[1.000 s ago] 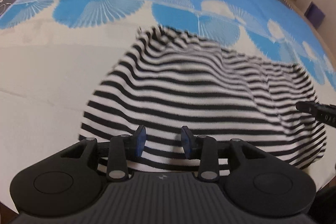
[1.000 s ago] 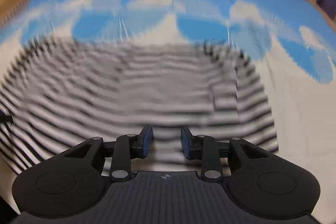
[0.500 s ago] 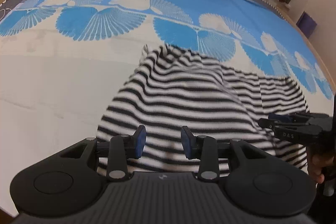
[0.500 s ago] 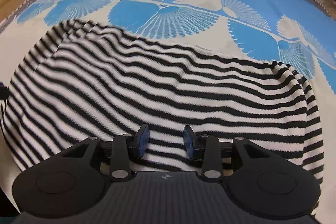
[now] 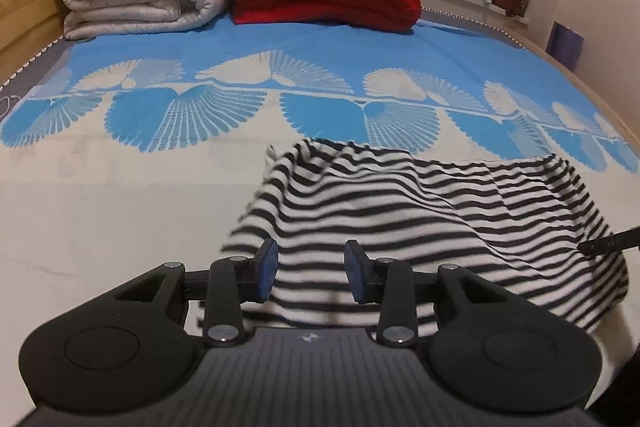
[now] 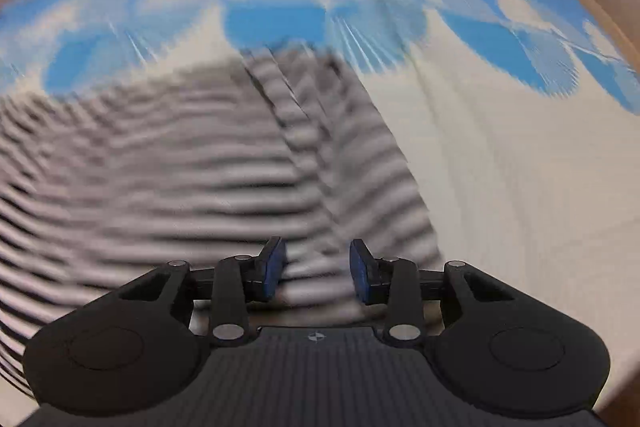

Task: Fold small clothes
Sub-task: 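Press the folded striped bundle flat with both open grippers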

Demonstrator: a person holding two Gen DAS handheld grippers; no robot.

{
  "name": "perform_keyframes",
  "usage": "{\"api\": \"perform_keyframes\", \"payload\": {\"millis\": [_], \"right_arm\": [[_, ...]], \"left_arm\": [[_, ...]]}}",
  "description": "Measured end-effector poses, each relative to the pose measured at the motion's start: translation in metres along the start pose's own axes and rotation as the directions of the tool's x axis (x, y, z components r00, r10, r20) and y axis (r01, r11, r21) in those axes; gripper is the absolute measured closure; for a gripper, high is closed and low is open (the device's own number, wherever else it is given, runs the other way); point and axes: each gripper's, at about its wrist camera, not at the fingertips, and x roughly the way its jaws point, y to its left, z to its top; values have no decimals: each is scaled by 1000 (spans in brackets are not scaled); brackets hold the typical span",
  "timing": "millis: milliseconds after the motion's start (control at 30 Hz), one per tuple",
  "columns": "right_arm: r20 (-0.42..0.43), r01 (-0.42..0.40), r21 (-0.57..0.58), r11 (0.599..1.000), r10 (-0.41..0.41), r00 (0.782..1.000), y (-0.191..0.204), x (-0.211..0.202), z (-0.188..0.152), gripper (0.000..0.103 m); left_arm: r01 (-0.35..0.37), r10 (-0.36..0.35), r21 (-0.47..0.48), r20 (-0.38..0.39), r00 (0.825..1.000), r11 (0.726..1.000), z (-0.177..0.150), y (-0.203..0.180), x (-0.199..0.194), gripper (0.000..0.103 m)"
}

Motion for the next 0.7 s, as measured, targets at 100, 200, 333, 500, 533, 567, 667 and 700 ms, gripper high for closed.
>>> {"api": "perform_keyframes", "payload": {"millis": [100, 200, 333, 500, 533, 567, 667, 700], "right_arm": [[24, 5, -5, 1000, -5, 1000, -4, -8, -9, 64], [73, 14, -7, 1000, -13, 997, -10, -27, -17, 64], [196, -53, 70, 996, 39, 980, -24, -73, -22, 64], [336, -149, 78, 986, 115, 935, -28, -124, -42, 61], [350, -166, 78, 983, 129, 928, -29, -130, -48, 60], [357, -180, 77, 981, 142, 923, -30, -134, -53, 60], [372, -187, 73, 980, 147, 917, -31, -137, -67, 59], [375, -180, 72, 981, 140, 916, -31, -135, -71, 59]], "left_arm": [[9, -9, -16, -6, 1000, 1000, -14, -8, -10, 63], [18, -18, -37, -23, 1000, 999, -30, -15, -17, 63], [23, -27, -66, -55, 998, 998, -52, -16, -25, 63], [27, -30, -31, -110, 993, 999, -72, -11, -27, 63], [15, -21, -48, -118, 993, 999, -74, -7, -26, 63], [4, -13, -72, -126, 992, 997, -77, -3, -25, 63], [-17, -5, -142, -153, 988, 990, -79, 6, -21, 63], [-15, -9, -154, -156, 988, 988, -79, 6, -21, 63]]}}
